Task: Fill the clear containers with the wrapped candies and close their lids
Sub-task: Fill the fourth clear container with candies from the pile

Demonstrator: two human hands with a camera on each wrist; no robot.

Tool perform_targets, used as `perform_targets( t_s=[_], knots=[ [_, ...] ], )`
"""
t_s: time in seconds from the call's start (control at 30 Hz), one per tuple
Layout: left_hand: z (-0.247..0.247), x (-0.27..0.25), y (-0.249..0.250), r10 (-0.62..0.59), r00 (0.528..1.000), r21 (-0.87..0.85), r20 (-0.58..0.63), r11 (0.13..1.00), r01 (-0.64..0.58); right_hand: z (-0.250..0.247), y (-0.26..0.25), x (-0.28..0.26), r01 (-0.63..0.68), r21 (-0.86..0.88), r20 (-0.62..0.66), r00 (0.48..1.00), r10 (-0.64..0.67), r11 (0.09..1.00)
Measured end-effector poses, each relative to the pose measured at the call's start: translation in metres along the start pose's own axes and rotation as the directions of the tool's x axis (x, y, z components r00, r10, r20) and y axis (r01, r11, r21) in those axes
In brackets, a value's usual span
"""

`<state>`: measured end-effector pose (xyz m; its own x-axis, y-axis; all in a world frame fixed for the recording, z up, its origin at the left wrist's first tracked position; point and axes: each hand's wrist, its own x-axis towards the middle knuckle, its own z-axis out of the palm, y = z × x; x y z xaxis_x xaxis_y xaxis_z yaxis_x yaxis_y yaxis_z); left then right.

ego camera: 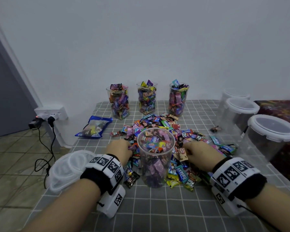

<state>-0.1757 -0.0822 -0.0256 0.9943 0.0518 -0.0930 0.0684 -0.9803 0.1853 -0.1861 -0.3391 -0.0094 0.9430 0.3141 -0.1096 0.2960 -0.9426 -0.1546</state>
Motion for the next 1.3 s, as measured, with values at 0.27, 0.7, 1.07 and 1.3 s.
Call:
perform_targets(
  t_s=[0.27,0.7,1.07,1.3],
  knots=[
    [-0.001,-0.006,0.003,0.044,0.99,-0.074,-0.136,0.996,-0.054,-0.007,0.004,-0.005,-0.044,0.133,-0.069,0.996,0.054,0.99],
    [0.001,-0.008,0.001,0.075,0.976,-0.148,-0.205,0.983,-0.106,-0.03,0.007,-0.011,0.031,0.497,-0.248,0.963,0.107,0.867],
    [0.0,-0.01,0.004,0.068,0.976,-0.152,-0.208,0.983,-0.1,-0.08,-0.051,-0.035,0.382,0.566,-0.576,0.817,0.019,0.73],
    [-0.002,-0.014,0.007,0.076,0.97,-0.164,-0.231,0.98,-0.116,-0.061,-0.074,-0.03,0.48,0.4,-0.589,0.787,-0.182,0.78]
  ],
)
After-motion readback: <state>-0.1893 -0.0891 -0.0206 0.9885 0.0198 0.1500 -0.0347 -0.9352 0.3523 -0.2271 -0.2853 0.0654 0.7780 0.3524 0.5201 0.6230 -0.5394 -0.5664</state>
